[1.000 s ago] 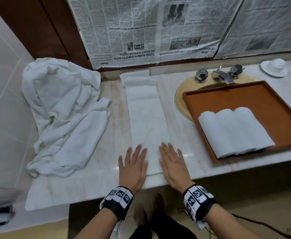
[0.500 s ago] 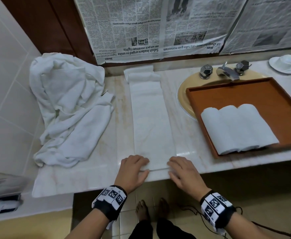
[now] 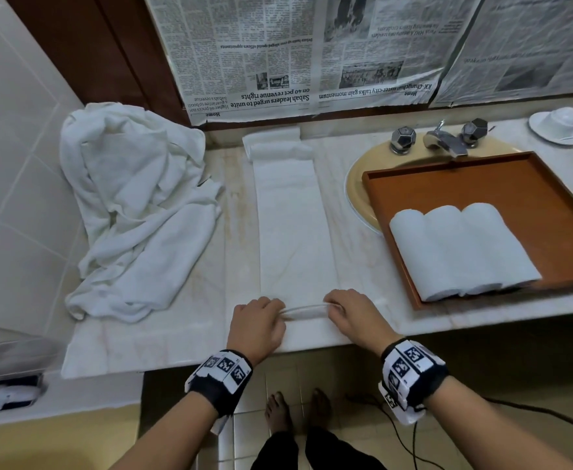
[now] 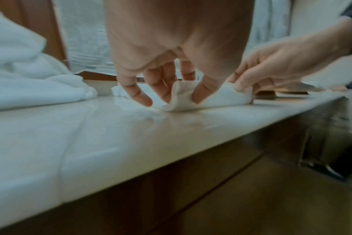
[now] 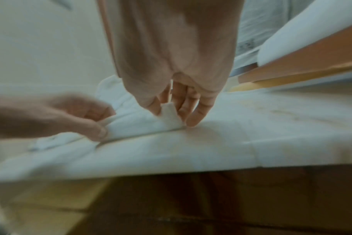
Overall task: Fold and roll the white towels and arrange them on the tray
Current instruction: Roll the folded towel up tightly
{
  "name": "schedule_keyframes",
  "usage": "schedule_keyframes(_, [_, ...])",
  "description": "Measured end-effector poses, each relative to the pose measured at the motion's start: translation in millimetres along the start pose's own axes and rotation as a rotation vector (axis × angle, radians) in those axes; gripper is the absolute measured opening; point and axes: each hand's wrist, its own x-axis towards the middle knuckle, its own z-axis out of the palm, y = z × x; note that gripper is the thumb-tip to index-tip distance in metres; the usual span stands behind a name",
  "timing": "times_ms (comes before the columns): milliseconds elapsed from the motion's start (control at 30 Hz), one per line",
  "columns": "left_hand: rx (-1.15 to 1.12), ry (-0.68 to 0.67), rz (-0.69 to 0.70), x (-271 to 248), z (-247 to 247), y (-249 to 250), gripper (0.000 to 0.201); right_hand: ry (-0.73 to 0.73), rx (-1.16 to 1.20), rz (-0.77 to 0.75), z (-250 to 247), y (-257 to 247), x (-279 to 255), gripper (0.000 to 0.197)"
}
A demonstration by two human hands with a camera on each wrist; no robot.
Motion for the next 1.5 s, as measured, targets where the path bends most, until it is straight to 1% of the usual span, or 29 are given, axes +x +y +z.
schedule_keyframes(33, [-0.086,-0.042,-0.065,2.4,-5.1,-1.4,0.024,-0.017,0.087,0.055,-5.0,0.6,1.7,0.017])
schedule_keyframes(100, [-0.322,-0.075,-0.184,8.3,-16.1,-4.8,0.018,0.002,0.188,0.117,-8.7,2.4,5.5,0.013])
schedule_keyframes(133, [-0.413,-0.077,-0.215,10.9,-20.2,-6.5,0.014,0.024,0.19,0.123,-7.6,2.7,6.8,0.011])
schedule_keyframes(167, [-0.443,-0.067,-0.214,14.1,-22.0,-8.3,0.014,0.047,0.161,0.112,-4.8,2.3,7.2,0.009])
schedule_keyframes(267, [-0.409,-0.053,-0.196,18.7,-17.7,-8.6,0.012,0.111,-0.029,0.013,10.0,4.7,2.3,0.014])
schedule_keyframes(300, [-0.359,-0.05,-0.193,17.1,-14.6,-6.3,0.011,0.122,-0.097,-0.015,14.9,6.2,-0.4,0.014])
schedule_keyframes(333, [-0.265,-0.018,-0.169,14.8,-10.5,-4.0,0.009,0.133,-0.167,-0.047,18.4,7.0,-2.7,0.014])
schedule_keyframes(400, [-0.085,0.077,-0.069,9.0,-2.5,-1.3,0.007,0.151,-0.248,-0.113,20.3,6.6,-5.6,0.014])
schedule_keyframes(467, [-0.019,0.121,0.012,4.1,1.9,0.5,0.015,0.148,-0.298,-0.177,17.6,2.1,-6.8,0.016])
schedule_keyframes(533, [-0.037,0.074,0.01,3.0,4.5,3.3,0.022,0.123,-0.355,-0.205,14.3,0.7,-6.1,0.023])
schedule_keyframes(567, [-0.063,0.051,0.0,2.1,5.8,3.8,0.021,0.108,-0.383,-0.207,13.3,0.2,-5.6,0.024])
schedule_keyframes(633, [-0.095,0.037,0.017,-0.1,6.6,5.0,0.019,0.097,-0.426,-0.218,14.7,0.6,-4.5,0.017])
schedule_keyframes(667, [-0.089,0.021,0.034,-1.2,6.2,5.5,0.023,0.097,-0.426,-0.218,14.8,1.1,-3.2,0.012])
schedule_keyframes(700, [-0.076,0.015,0.05,-1.4,6.8,4.7,0.025,0.095,-0.398,-0.201,14.1,1.5,-1.9,0.016])
schedule_keyframes(767, [-0.052,0.03,0.064,0.2,5.5,2.9,0.021,0.105,-0.295,-0.149,11.4,0.8,2.3,0.031])
schedule_keyframes(800, [-0.039,0.038,0.058,1.5,4.3,1.4,0.019,0.098,-0.254,-0.111,8.2,-0.1,5.1,0.035])
schedule_keyframes(833, [-0.028,0.051,0.053,3.6,3.3,0.5,0.022,0.063,-0.225,-0.075,4.8,-1.2,7.2,0.035])
schedule_keyframes(900, [-0.063,0.041,-0.002,8.5,-1.9,1.3,0.025,0.028,-0.188,-0.044,0.7,-1.5,10.6,0.029])
schedule_keyframes(967, [-0.182,-0.021,-0.083,13.7,-7.7,1.2,0.02,0.022,-0.116,-0.015,-1.7,-0.5,11.6,0.03])
schedule_keyframes(1033, [-0.223,-0.045,-0.116,18.7,-8.9,-2.8,0.012,0.013,-0.006,0.049,-2.9,1.7,11.5,0.031])
schedule_keyframes(1067, [-0.23,-0.056,-0.124,20.2,-8.7,-4.9,0.01,0.02,0.031,0.067,-2.7,2.6,11.2,0.028])
schedule_keyframes(1133, [-0.258,-0.046,-0.131,22.6,-8.0,-8.9,0.008,0.057,0.035,0.053,-0.6,4.6,10.6,0.019])
schedule_keyframes(1200, [-0.253,-0.009,-0.098,21.0,-8.7,-9.5,0.01,0.067,0.016,0.043,2.1,5.9,9.6,0.012])
schedule_keyframes(1267, [-0.215,0.027,-0.02,16.5,-7.2,-7.9,0.017,0.073,0.004,0.039,3.8,7.1,10.0,0.01])
schedule_keyframes(1367, [-0.144,0.013,0.069,7.3,-3.8,-7.7,0.033,0.096,-0.027,0.007,3.5,5.8,10.1,0.01])
schedule_keyframes(1400, [-0.13,0.004,0.082,5.8,-1.2,-10.4,0.036,0.093,-0.048,0.001,2.7,4.1,9.4,0.011])
schedule_keyframes(1433, [-0.126,0.005,0.086,5.2,1.7,-13.6,0.037,0.094,-0.068,-0.01,3.1,3.4,9.0,0.012])
schedule_keyframes(1500, [-0.196,-0.012,0.029,6.5,2.0,-14.0,0.036,0.088,-0.104,-0.015,4.1,2.3,8.0,0.013])
